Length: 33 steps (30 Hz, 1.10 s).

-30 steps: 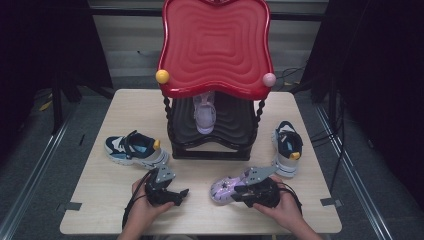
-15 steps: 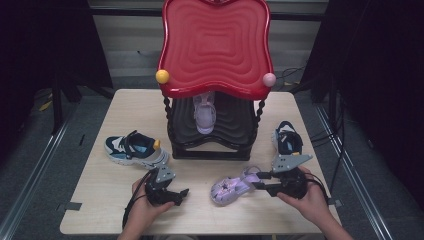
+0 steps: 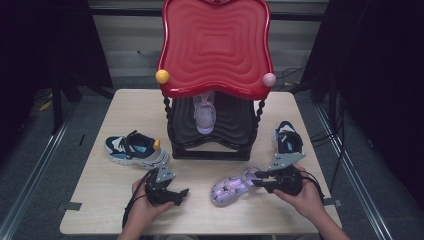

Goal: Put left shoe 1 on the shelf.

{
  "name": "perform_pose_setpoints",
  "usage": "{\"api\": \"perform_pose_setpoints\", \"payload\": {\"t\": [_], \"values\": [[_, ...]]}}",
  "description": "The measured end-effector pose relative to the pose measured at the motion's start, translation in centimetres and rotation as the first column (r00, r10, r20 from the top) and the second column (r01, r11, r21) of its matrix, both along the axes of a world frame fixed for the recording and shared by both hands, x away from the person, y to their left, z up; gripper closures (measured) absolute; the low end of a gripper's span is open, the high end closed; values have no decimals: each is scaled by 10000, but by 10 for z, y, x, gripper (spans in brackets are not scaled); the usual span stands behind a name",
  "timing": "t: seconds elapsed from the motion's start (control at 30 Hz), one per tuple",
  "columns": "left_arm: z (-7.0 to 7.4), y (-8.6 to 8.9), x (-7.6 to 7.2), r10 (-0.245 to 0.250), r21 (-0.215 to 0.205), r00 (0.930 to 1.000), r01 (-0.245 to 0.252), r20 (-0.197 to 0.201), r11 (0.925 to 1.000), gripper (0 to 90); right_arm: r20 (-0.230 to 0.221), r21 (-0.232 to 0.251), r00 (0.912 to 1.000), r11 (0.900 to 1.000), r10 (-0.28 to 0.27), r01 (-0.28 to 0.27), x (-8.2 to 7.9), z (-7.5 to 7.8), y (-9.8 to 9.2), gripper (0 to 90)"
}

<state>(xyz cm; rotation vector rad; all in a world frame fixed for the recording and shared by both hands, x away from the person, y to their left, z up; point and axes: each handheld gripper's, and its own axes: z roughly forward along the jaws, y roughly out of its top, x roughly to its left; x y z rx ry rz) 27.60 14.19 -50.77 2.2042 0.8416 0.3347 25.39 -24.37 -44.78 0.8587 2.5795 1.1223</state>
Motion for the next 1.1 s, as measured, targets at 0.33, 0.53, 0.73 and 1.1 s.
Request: {"api": "perform_pose_setpoints", "payload": {"t": [0.33,0.53,0.73,1.1], "values": [[0,0,0,-8,33,10000,8,18,10000,150,182,260,9984,9983,-532,527,0,10,-10,606],[0,0,1,37,-2,10000,-37,-16,10000,149,321,-81,9946,9950,-990,993,24,15,-14,583],[0,0,1,-14,50,10000,14,6,10000,149,95,-245,9939,9936,-1098,1100,35,3,-12,579],[0,-1,2,57,-36,10000,-57,4,10000,148,22,-754,9980,9952,-626,626,25,-4,-8,739]]}}
